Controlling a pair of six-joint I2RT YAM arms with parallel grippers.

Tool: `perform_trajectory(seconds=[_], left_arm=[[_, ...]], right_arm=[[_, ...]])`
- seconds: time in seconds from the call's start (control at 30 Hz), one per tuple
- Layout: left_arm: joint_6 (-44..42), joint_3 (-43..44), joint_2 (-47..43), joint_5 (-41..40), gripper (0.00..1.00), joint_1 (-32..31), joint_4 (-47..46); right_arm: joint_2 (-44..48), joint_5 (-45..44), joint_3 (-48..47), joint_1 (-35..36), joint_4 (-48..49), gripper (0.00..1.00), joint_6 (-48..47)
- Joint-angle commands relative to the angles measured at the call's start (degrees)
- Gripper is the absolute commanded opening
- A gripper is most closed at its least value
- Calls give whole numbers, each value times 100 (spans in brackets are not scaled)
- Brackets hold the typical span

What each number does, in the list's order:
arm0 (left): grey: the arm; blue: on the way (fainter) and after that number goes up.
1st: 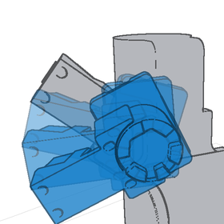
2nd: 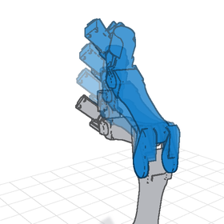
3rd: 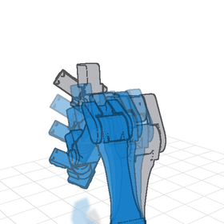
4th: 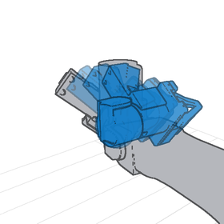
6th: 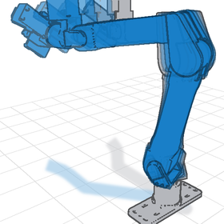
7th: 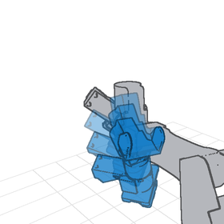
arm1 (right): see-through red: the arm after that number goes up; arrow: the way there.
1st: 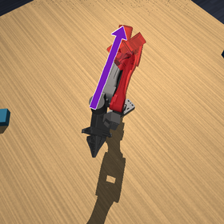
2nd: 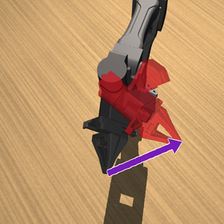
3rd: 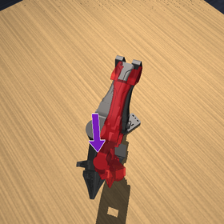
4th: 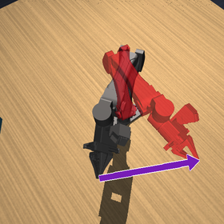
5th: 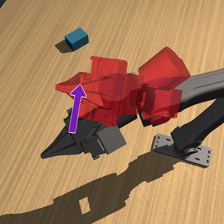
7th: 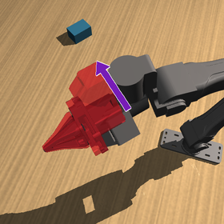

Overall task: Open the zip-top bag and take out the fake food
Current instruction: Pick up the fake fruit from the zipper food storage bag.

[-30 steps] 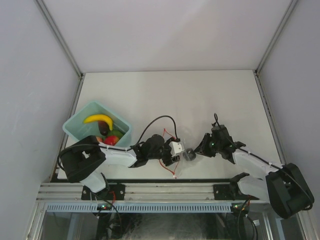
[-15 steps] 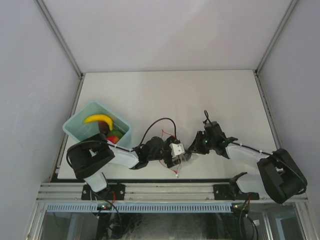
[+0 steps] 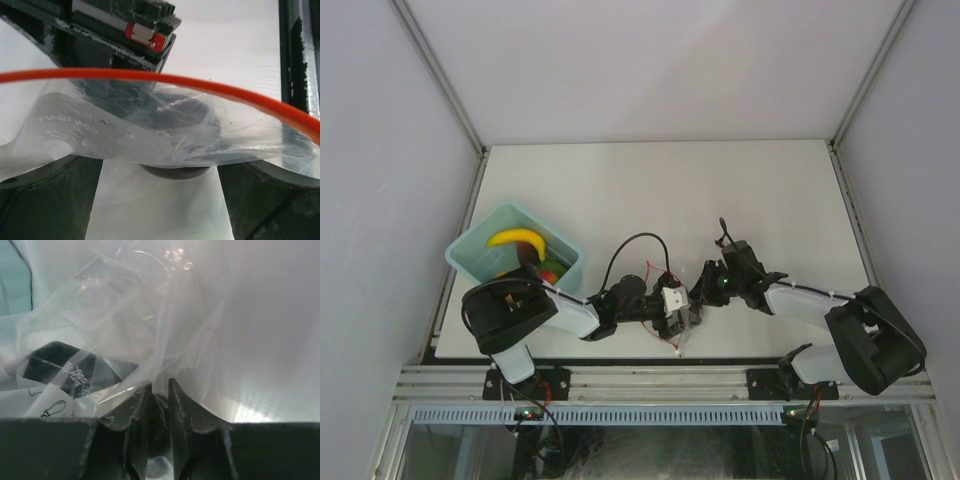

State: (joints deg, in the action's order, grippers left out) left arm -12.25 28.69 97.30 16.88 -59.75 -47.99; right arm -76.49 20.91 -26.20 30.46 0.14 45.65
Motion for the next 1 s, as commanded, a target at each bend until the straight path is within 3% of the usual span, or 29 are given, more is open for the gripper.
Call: perform_trajectory(seconds=[0.0,0.13,0.27,0.5,0.7,0.77,0.97], left_arm=[[354,128,87,124,94,14,-809],[391,46,127,-209,93,15,-824],[362,-262,51,-524,91,49,-1081],[341,-560,-108,-698,90,101,-1330],[367,-559,-188,-675,89,125,-1343],[370,-555,-202,-660,84,141,-1336],[373,-557,-151,-584,56,201,-1222]], right_arm=[[-112,615,-201,197,458,18,190],[-1,680,-245,205,495,13,197],[771,65,-312,38,-168,14,-247],[2104,-162,-300,-466,-1124,20,-857],[2275,-279,-254,-380,-1873,20,-866],[2177,-342,-167,-251,-1933,19,-776],[1936,-812,-103,149,-2009,12,-527]])
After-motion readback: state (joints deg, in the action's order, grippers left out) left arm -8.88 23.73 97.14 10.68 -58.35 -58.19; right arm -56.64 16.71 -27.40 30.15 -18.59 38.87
